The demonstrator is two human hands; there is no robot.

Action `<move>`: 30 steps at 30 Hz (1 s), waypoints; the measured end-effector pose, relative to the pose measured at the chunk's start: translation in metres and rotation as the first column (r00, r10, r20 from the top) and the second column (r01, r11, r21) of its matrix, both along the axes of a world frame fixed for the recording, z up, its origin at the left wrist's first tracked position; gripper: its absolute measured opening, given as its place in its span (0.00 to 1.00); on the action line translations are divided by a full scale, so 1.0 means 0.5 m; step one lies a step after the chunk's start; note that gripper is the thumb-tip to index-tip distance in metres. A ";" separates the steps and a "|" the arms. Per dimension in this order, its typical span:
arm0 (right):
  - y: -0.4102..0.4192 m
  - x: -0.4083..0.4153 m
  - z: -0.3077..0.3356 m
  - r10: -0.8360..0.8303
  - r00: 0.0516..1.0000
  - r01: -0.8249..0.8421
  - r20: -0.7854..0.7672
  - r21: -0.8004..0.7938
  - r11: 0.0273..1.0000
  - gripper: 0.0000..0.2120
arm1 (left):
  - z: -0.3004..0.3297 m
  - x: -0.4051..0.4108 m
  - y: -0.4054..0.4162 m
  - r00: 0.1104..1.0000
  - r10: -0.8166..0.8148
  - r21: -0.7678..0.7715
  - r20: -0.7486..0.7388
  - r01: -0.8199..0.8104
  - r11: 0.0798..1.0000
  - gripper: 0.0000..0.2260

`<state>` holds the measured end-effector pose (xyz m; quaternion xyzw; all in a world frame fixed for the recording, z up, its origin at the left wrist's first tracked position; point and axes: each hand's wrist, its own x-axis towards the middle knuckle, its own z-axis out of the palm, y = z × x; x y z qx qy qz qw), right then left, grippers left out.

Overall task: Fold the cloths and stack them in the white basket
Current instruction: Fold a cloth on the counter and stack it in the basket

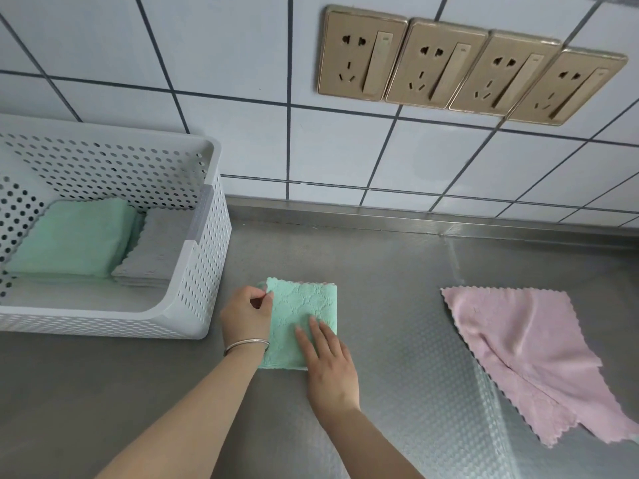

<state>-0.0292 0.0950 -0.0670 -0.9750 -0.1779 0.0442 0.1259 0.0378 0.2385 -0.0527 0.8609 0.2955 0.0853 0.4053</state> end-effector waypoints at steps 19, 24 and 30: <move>-0.016 0.005 0.009 0.100 0.995 -0.100 -0.030 -0.009 0.995 0.28 | -0.021 0.018 0.050 0.988 0.001 -0.178 -0.155 -0.029 0.984 0.09; -0.036 0.019 0.018 -0.009 0.998 0.002 0.056 0.118 0.993 0.21 | -0.006 -0.022 0.029 0.983 -0.185 -0.009 0.002 0.185 0.983 0.15; -0.032 0.038 -0.004 -0.021 0.996 0.010 -0.086 -0.133 0.991 0.26 | -0.060 -0.076 0.001 0.707 -0.527 0.391 -0.472 0.703 0.594 0.29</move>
